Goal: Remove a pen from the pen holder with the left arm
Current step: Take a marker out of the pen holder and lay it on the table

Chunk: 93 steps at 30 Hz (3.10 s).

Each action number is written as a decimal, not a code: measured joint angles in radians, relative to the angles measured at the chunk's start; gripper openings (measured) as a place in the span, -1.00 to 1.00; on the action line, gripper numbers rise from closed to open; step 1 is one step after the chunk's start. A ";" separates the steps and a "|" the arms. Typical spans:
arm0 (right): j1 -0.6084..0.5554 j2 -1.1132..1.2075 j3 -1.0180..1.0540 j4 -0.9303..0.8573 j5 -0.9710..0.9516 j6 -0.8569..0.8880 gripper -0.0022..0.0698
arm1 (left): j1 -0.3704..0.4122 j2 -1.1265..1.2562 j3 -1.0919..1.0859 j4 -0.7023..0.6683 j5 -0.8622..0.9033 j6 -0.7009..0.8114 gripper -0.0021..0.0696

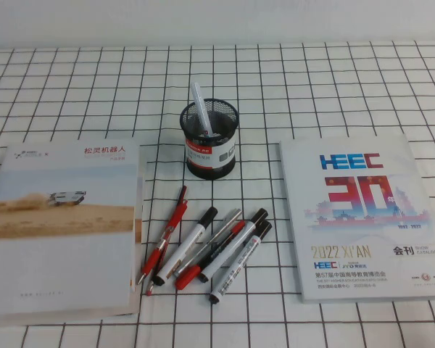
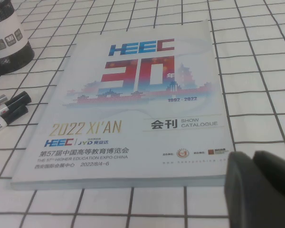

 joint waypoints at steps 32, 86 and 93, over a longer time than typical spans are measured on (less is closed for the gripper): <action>0.000 0.000 0.000 0.000 0.000 0.000 -0.98 | 0.000 0.000 0.000 0.000 0.000 0.000 -0.95; 0.000 0.000 0.000 0.000 0.000 0.000 -0.98 | 0.000 0.352 -0.322 -0.576 -0.153 0.154 -0.95; 0.000 0.000 0.000 0.000 0.000 0.000 -0.98 | 0.000 0.715 -0.503 -0.576 -0.233 0.277 -0.95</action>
